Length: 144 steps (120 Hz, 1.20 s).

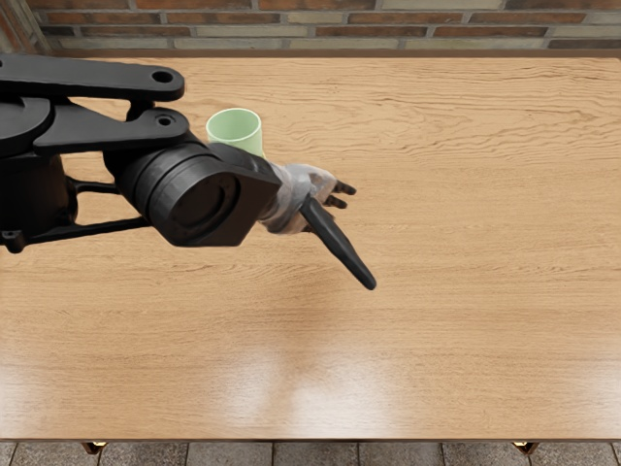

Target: Pick up cup and place in cup with left hand

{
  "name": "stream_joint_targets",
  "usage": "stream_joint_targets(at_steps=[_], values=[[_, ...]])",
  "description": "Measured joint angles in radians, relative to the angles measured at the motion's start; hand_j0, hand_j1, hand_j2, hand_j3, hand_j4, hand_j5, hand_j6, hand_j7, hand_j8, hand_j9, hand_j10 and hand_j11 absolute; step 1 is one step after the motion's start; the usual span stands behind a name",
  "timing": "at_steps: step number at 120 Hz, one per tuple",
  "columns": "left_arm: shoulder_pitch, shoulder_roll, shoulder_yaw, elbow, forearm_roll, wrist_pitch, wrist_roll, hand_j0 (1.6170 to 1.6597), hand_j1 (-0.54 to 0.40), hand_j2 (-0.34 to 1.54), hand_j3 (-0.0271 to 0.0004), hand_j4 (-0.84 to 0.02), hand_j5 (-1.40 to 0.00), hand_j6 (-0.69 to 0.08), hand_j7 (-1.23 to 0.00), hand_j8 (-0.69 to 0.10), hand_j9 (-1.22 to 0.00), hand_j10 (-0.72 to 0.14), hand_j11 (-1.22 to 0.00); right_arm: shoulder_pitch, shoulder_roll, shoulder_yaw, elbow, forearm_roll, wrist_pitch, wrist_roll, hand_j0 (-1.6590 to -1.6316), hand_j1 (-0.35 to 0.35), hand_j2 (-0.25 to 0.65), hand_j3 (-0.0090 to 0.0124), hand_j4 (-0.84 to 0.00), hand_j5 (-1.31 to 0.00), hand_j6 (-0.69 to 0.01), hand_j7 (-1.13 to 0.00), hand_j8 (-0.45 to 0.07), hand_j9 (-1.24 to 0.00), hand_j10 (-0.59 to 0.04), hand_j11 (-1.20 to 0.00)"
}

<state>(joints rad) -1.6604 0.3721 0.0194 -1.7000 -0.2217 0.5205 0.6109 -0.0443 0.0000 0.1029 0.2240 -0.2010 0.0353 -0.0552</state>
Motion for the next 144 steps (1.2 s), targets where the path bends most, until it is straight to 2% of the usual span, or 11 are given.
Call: stream_joint_targets(at_steps=[9, 23, 38, 46, 63, 73, 85, 110, 144], values=[[0.022, 0.052, -0.076, -0.001, -0.033, -0.084, 0.0, 1.6581, 0.344, 0.0, 0.0, -0.004, -0.01, -0.005, -0.01, -0.005, -0.01, -0.005, -0.01, 0.001, 0.0, 0.0, 0.0, 0.0, 0.0, 0.0, -1.6581, -0.32, -0.005, 0.0, -0.024, -0.03, -0.024, -0.03, -0.024, -0.03, -0.024, -0.03], [0.044, 0.137, -0.142, -0.001, -0.084, -0.261, 0.0, 1.6581, 0.346, 0.0, 0.0, -0.002, 0.0, -0.003, 0.0, -0.003, 0.0, -0.003, 0.0, 0.001, 0.0, 0.0, 0.001, 0.0, 0.0, 0.0, -1.6581, -0.32, -0.005, 0.0, -0.024, -0.03, -0.024, -0.03, -0.024, -0.03, -0.024, -0.03], [0.152, 0.21, -0.193, -0.002, -0.105, -0.424, 0.0, 1.6581, 0.347, 0.0, 0.0, -0.001, 0.0, -0.001, 0.0, -0.002, 0.0, -0.001, 0.0, 0.001, 0.0, 0.0, 0.001, 0.0, 0.0, 0.0, -1.6581, -0.32, -0.005, 0.0, -0.024, -0.03, -0.024, -0.03, -0.024, -0.03, -0.024, -0.03], [0.172, 0.254, -0.21, -0.002, -0.109, -0.524, 0.0, 1.6581, 0.348, 0.0, 0.0, -0.001, 0.0, -0.001, 0.0, -0.001, 0.0, -0.001, 0.0, 0.001, 0.0, 0.0, 0.001, 0.0, 0.0, 0.0, -1.6581, -0.32, -0.005, 0.0, -0.024, -0.03, -0.024, -0.03, -0.024, -0.03, -0.024, -0.03], [0.301, 0.37, -0.225, -0.003, -0.113, -0.736, 0.0, 1.6581, 0.348, 0.0, 0.0, 0.0, 0.0, 0.0, 0.0, 0.0, 0.0, 0.0, 0.0, 0.001, 0.0, 0.0, 0.003, 0.0, 0.0, 0.0, -1.6581, -0.32, -0.005, 0.0, -0.024, -0.03, -0.024, -0.03, -0.024, -0.03, -0.024, -0.03], [0.324, 0.443, -0.231, -0.003, -0.122, -0.854, 0.0, 1.6581, 0.348, 0.0, 0.0, 0.0, 0.0, 0.0, 0.0, 0.0, 0.0, 0.0, 0.0, 0.002, 0.0, 0.0, 0.01, 0.0, 0.0, 0.0, -1.6581, -0.32, -0.005, 0.0, -0.024, -0.03, -0.024, -0.03, -0.024, -0.03, -0.024, -0.03], [0.386, 0.507, -0.242, -0.002, -0.144, -0.977, 0.0, 1.6581, 0.349, 0.0, 0.0, 0.0, 0.0, 0.001, 0.0, 0.0, 0.0, 0.0, 0.0, 0.002, 0.0, 0.0, 0.018, 0.0, 0.0, 0.0, -1.6581, -0.32, -0.005, 0.0, -0.024, -0.03, -0.024, -0.03, -0.024, -0.03, -0.024, -0.03], [0.408, 0.578, -0.259, 0.01, -0.159, -1.1, 0.0, 1.6581, 0.349, 0.0, 0.0, 0.001, 0.0, 0.001, 0.0, 0.001, 0.0, 0.0, 0.0, 0.001, 0.0, 0.0, 0.023, 0.0, 0.0, 0.0, -1.6581, -0.32, -0.005, 0.0, -0.024, -0.03, -0.024, -0.03, -0.024, -0.03, -0.024, -0.03], [0.458, 0.649, -0.26, 0.027, -0.194, -1.13, 0.0, 1.6581, 0.349, 0.0, 0.0, 0.001, 0.0, 0.001, 0.0, 0.001, 0.0, 0.001, 0.0, 0.001, 0.0, 0.0, 0.024, 0.0, 0.0, 0.0, -1.6581, -0.32, -0.005, 0.0, -0.024, -0.03, -0.024, -0.03, -0.024, -0.03, -0.024, -0.03]])
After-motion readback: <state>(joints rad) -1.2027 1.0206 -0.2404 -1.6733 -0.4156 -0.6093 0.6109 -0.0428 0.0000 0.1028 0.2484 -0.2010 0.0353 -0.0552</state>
